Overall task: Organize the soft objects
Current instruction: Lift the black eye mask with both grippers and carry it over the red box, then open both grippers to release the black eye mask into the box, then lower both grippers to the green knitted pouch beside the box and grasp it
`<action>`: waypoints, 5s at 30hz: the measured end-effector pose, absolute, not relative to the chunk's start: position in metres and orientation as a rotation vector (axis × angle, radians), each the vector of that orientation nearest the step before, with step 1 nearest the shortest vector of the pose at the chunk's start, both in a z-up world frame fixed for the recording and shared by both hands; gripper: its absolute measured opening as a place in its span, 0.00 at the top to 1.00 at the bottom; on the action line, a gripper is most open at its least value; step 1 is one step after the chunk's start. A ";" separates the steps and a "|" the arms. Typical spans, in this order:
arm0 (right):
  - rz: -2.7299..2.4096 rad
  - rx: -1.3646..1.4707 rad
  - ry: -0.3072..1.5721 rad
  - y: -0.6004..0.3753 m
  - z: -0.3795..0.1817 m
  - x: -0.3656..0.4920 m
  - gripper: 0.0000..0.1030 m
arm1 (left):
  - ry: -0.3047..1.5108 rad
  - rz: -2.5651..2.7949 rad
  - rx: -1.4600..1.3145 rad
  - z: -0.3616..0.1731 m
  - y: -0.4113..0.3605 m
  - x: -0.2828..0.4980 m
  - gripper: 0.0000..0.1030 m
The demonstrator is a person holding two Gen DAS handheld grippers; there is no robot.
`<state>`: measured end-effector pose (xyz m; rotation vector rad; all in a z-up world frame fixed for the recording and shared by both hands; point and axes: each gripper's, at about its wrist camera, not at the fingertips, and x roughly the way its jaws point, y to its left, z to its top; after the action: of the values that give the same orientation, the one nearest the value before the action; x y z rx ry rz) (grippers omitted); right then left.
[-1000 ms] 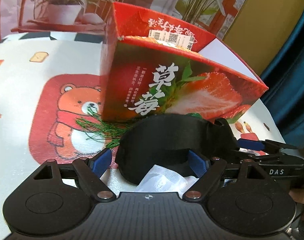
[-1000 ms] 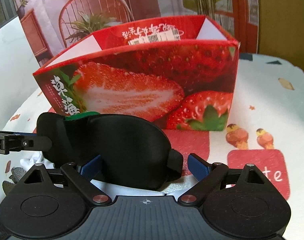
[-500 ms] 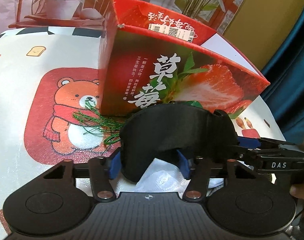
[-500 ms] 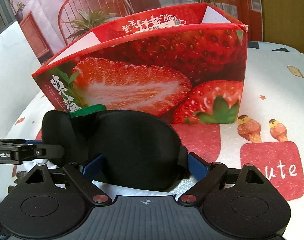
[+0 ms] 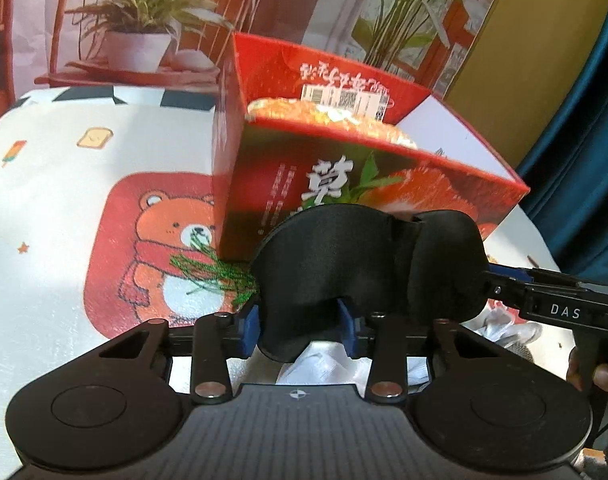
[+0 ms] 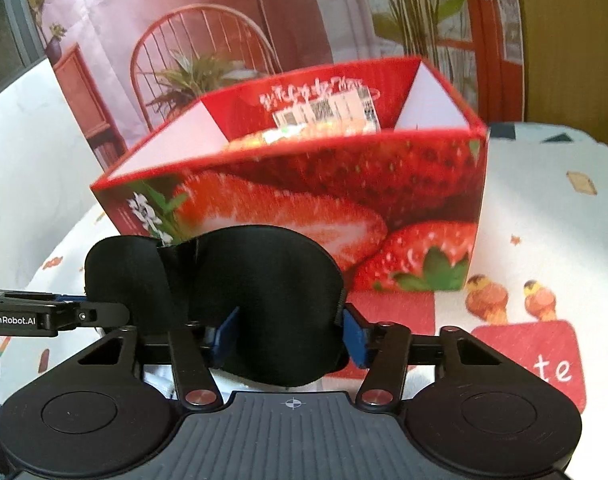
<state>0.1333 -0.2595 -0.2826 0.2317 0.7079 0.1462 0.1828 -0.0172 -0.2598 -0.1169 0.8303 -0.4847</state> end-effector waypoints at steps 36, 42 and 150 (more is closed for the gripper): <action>0.231 0.118 0.436 -0.247 -0.180 0.117 0.88 | 0.564 -0.504 -0.140 -0.179 -0.011 0.153 0.84; 0.235 0.104 0.388 -0.250 -0.158 0.121 0.89 | 0.509 -0.493 -0.160 -0.161 -0.008 0.156 0.84; 0.230 0.074 0.694 -0.215 -0.285 0.148 0.31 | 0.764 -0.386 -0.100 -0.252 -0.025 0.179 0.31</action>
<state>0.1476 -0.2154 -0.2847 0.0740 0.6935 0.2303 0.1790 -0.0252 -0.2524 -0.1000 0.7639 -0.3860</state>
